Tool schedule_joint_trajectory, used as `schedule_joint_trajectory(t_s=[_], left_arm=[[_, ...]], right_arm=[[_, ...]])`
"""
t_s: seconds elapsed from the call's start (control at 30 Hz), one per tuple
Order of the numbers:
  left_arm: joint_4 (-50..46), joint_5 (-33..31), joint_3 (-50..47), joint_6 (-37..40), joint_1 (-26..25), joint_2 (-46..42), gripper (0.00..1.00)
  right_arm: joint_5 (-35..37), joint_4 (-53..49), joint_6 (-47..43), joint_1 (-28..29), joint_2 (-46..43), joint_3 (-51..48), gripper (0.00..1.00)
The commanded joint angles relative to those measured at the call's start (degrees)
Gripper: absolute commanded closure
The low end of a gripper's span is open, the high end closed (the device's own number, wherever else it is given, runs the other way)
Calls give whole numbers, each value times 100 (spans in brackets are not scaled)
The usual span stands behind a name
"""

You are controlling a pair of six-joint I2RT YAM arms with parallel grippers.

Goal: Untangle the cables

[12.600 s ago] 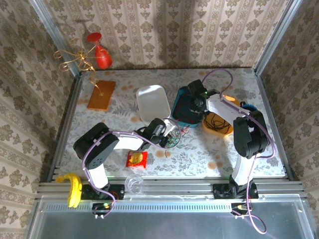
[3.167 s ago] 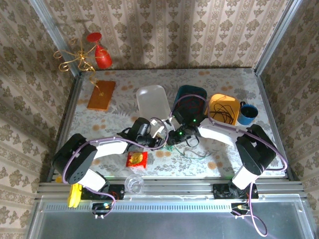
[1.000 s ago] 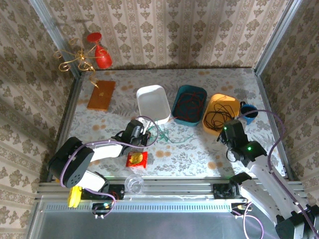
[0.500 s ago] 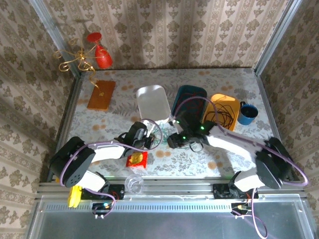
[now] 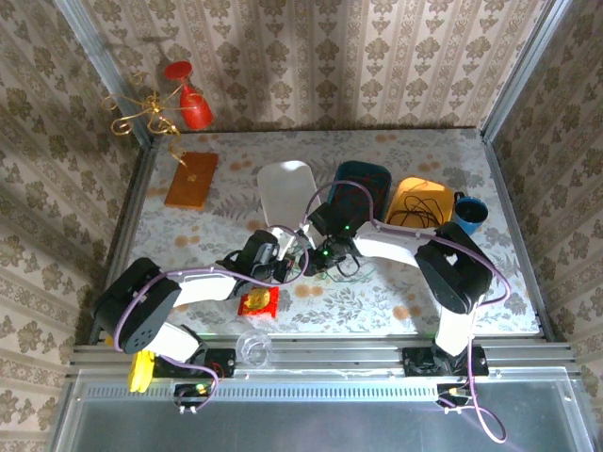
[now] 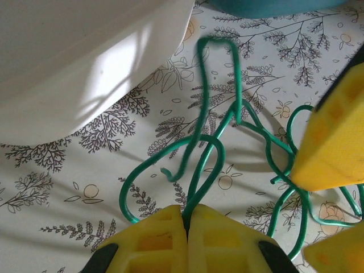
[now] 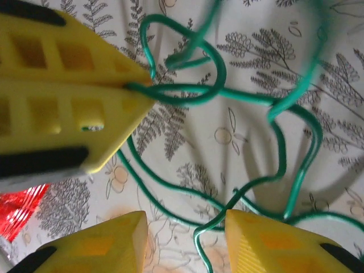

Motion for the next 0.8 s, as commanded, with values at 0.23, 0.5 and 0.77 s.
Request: schedule_joint_trajectory(t_s=[0.23,0.5,0.77], left_arm=[[-39,117,-24,76,-21,64,100],[-15,161,-22,124,-27,117,100],[-52,231,47,167,-45,195,100]], right_arm=[[241,326,276,-109,-112,-336,89],[78,255,253,-98,-79,-339,70],[-41,203,201,-51,128,-123,65]])
